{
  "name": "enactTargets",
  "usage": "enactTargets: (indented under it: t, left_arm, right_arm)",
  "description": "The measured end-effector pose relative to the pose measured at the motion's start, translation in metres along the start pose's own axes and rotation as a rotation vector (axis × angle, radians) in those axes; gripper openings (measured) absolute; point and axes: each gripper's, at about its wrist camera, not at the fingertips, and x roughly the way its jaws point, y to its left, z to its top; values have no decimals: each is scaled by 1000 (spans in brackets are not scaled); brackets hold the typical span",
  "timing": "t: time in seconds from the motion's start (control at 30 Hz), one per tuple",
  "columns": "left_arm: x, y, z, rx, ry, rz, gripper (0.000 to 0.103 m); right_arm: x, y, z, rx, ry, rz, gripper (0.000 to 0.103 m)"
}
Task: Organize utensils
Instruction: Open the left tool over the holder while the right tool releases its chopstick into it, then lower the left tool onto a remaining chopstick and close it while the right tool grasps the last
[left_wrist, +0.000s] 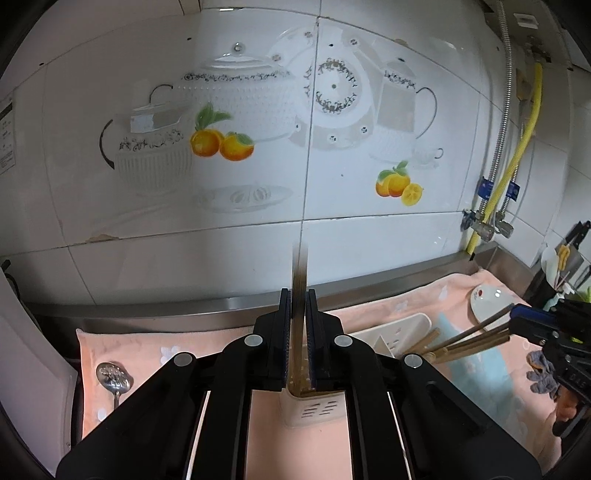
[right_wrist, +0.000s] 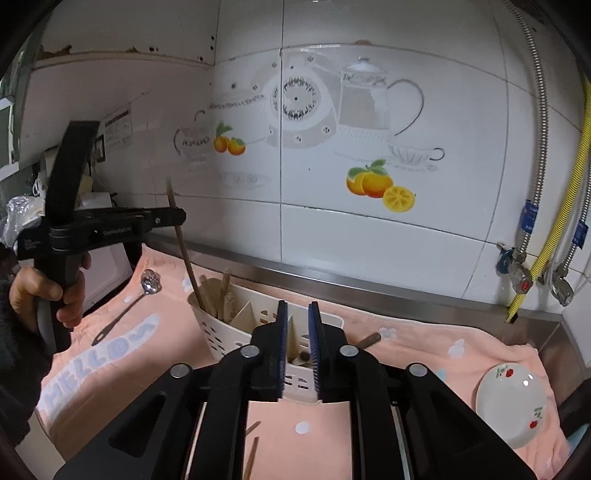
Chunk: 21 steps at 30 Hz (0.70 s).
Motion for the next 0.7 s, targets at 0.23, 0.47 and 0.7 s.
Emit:
enactTargets:
  t: [0.23, 0.47, 0.7]
  left_arm:
    - [-19, -7, -7, 17, -20, 8, 24]
    - [-46, -14, -36, 26, -26, 4, 27]
    - [-67, -24, -86, 42, 1, -4, 39]
  right_arm:
    - [-32, 11, -35, 9, 2, 21, 18]
    - [-46, 27, -101, 32, 80, 31, 18]
    - [-46, 49, -172, 46, 180, 25, 18]
